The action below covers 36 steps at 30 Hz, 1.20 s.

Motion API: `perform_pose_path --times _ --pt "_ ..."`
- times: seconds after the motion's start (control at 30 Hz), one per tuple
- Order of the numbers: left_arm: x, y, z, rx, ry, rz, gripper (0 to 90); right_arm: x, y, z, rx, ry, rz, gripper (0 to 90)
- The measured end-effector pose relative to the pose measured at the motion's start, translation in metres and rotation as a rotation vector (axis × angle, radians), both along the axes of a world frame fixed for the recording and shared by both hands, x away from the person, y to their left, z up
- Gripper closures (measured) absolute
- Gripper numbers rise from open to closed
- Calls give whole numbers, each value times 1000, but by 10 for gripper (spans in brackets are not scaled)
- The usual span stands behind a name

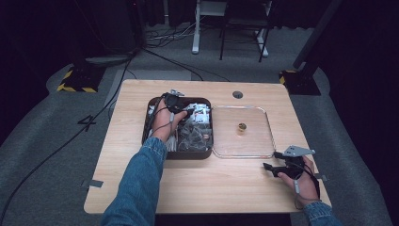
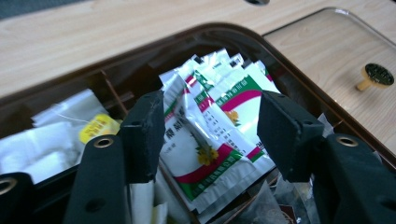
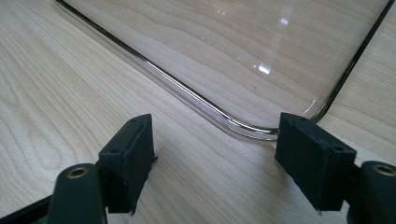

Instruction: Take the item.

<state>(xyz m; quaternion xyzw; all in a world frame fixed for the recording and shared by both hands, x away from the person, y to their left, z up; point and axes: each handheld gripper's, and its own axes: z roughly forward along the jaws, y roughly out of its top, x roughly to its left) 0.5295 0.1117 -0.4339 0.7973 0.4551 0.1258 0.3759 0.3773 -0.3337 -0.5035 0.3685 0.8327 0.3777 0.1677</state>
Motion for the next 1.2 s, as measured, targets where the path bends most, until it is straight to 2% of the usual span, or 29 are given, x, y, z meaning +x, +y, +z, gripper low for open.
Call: perform_pose_path --times 0.07,0.17,0.23,0.3,0.33,0.43,0.53,0.57,0.77,0.87,1.03,1.17,1.2 --pt "1 -1 -2 26 20 1 477 0 0 0 0 0 -1 280" --pt "2 -3 -5 31 42 10 504 0 0 0 0 0 -1 279" --pt "3 -4 -8 52 59 3 519 0 0 0 0 0 -1 281" --pt "3 -6 -10 48 62 -8 511 0 0 0 0 0 -1 282" --pt "3 -8 -11 48 76 -17 510 0 0 0 0 0 -1 282" --pt "2 -10 -12 47 79 -17 516 0 0 0 0 0 -1 282" --pt "2 -13 -12 83 68 -27 516 0 0 0 0 -1 -1 283" --pt "2 -13 -12 83 68 -27 524 0 0 0 0 0 -2 284" --pt "4 -11 -12 83 74 21 570 -1 0 0 0 0 -3 289" --pt "4 -10 -13 68 84 24 625 -1 0 0 0 0 -3 289" --pt "3 -9 -11 51 116 27 794 -1 0 0 0 -1 -2 291" --pt "2 -6 -9 62 116 26 874 -1 0 0 0 0 -1 292" --pt "2 -1 -7 51 114 34 883 -1 0 0 0 0 -1 292"
